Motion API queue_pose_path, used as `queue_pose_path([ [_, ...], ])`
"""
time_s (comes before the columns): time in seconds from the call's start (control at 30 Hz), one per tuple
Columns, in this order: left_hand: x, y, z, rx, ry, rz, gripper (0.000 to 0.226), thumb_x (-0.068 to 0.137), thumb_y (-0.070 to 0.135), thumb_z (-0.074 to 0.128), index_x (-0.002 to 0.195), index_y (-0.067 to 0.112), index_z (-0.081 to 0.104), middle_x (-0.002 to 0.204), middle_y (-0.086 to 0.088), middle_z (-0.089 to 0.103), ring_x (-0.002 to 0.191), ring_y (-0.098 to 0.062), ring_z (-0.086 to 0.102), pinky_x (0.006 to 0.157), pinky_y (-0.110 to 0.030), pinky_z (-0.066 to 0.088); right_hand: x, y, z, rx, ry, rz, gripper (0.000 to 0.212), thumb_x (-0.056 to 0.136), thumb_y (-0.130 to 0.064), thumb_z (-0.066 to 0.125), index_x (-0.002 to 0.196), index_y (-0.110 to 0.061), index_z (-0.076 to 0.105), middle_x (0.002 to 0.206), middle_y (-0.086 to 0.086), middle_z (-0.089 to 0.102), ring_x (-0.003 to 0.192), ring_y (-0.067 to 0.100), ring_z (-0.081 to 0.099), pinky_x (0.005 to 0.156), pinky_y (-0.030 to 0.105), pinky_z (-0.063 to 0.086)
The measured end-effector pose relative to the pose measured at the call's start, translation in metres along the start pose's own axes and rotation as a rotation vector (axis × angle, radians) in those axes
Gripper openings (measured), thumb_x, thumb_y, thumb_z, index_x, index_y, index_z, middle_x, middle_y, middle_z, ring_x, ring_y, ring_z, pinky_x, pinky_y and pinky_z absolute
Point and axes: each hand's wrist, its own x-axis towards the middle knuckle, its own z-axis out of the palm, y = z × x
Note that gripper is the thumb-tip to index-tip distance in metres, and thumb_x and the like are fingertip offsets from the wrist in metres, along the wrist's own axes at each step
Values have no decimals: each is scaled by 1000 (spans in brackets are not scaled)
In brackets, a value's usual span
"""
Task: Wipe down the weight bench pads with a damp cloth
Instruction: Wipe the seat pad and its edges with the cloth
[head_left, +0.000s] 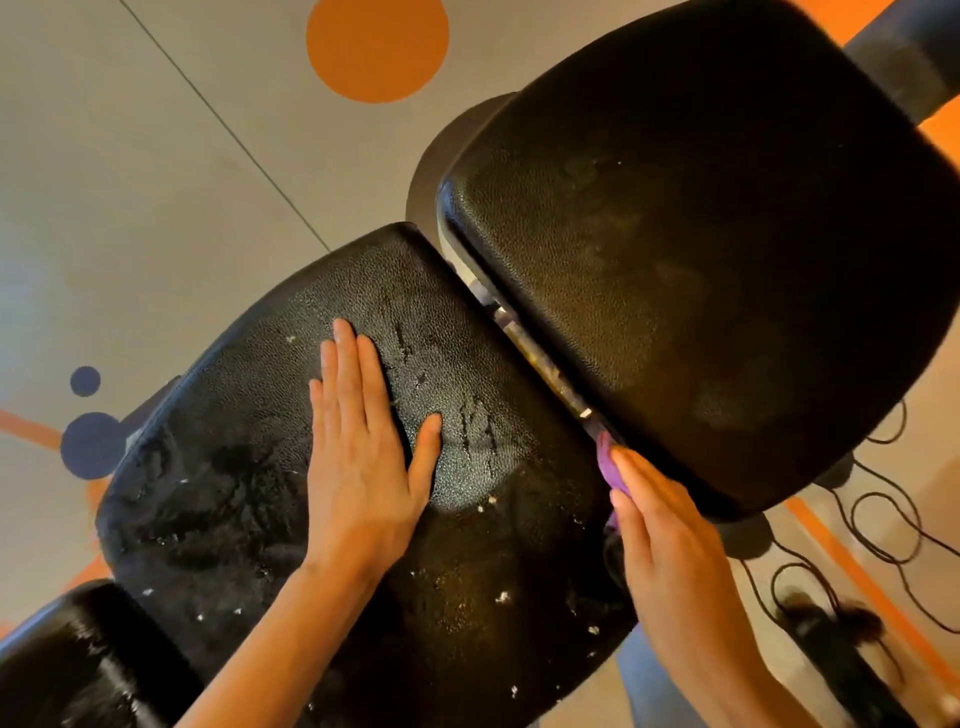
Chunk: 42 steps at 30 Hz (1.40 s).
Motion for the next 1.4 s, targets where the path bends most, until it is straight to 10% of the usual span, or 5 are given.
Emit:
queue_pose_path([
  [0.3,0,-1,4,53,35,15,80,100,52,28,155,4,-3,164,-13,-13,152,-23,-14,124,-37,-4,150,-147,63,-14,65,-172,32,98,-12,42,128,-9,52,123,7,59,116,23,53,93,30,41],
  [0.7,-1,1,-3,37,32,45,80,100,48,35,154,0,1,163,-17,-8,152,-26,-8,124,-42,1,-17,17,-5,-55,9,-7,41,100,-23,33,135,-20,52,128,0,60,117,17,56,97,17,38],
  [0.87,-11,-6,-10,2,-4,89,78,100,45,38,156,5,1,165,-10,-10,152,-21,-11,124,-38,-3,-24,28,-16,141,185,45,33,96,-10,50,110,-35,65,86,-12,66,79,-1,61,80,18,48],
  [1.17,-68,-49,-4,-44,-72,82,82,96,42,45,156,9,0,165,-4,-12,152,-18,-10,124,-45,4,-37,10,53,38,476,107,40,99,-22,42,137,-10,50,136,12,47,125,23,40,99,47,44],
  [1.4,-65,-55,4,60,-84,118,82,100,52,34,155,1,0,163,-13,-14,151,-24,-14,123,-45,4,-105,1,82,-386,101,-311,54,92,-25,41,144,-16,34,156,0,19,142,23,26,116,39,25],
])
